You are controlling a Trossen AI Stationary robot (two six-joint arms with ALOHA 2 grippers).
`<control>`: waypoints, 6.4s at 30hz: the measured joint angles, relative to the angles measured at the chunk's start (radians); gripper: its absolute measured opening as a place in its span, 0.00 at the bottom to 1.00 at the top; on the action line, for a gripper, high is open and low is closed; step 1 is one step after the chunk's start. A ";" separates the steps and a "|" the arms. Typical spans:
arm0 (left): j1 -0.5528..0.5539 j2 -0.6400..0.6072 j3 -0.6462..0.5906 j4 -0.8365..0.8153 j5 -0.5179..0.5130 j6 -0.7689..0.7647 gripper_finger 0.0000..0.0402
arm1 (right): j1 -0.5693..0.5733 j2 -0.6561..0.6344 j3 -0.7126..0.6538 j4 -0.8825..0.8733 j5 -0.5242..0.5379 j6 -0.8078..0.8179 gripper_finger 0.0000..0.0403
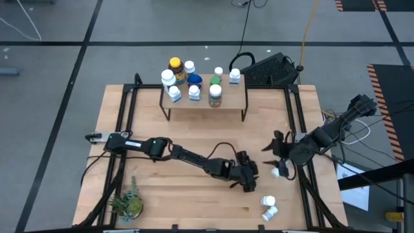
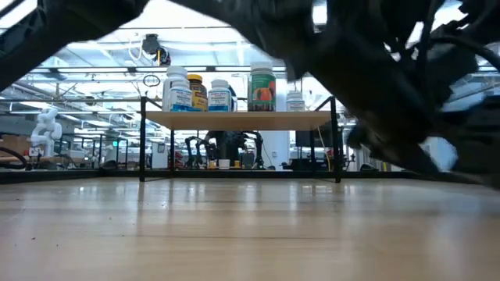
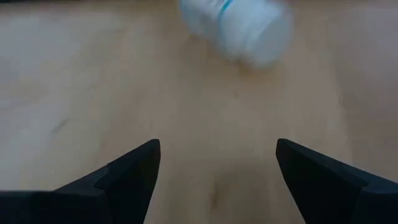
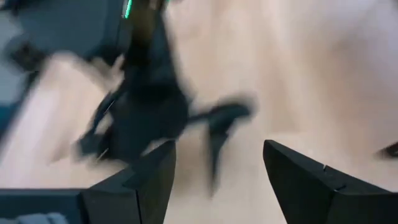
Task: Pick and place medicine bottles onto shelf by color
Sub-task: Put the white blue medicine bottle on the shelf
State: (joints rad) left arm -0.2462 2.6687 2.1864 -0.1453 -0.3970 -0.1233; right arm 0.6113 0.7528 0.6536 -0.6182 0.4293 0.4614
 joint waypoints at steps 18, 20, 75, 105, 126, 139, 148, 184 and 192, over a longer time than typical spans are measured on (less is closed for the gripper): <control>-0.040 -0.118 -0.001 -0.351 -0.190 -0.094 0.81 | 0.032 0.560 0.172 -0.408 -0.354 -0.180 0.58; -0.039 -0.118 -0.001 -0.368 -0.191 -0.110 0.81 | 0.032 0.589 0.235 -0.478 -0.354 -0.251 0.58; -0.082 -0.215 0.000 -0.317 0.142 -0.358 0.81 | 0.323 0.626 0.249 -0.469 0.223 -0.079 0.37; -0.156 -0.671 -0.713 -0.341 -0.277 -0.710 0.59 | 0.447 0.953 0.368 -0.240 1.123 -1.049 0.39; -0.044 -0.507 -0.860 0.961 0.322 -0.338 0.83 | 0.337 0.947 0.367 -0.062 1.138 -1.294 0.39; -0.021 -0.488 -0.791 0.922 0.401 -0.342 0.59 | 0.347 0.947 0.368 -0.027 1.139 -1.297 0.39; -0.021 -0.488 -0.790 0.906 0.412 -0.371 0.45 | 0.347 0.923 0.367 0.044 1.056 -1.180 0.47; -0.128 -0.491 -0.790 0.896 -0.103 0.261 0.43 | 0.262 0.283 -0.008 0.889 0.351 -0.429 0.72; -0.126 -0.491 -0.790 0.881 -0.101 0.260 0.43 | 0.127 0.321 -0.024 0.913 0.165 -0.368 0.72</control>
State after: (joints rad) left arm -0.3725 2.1780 1.3968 0.7353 -0.4978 0.1368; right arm 0.7379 1.0741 0.6296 0.2944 0.5940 0.0931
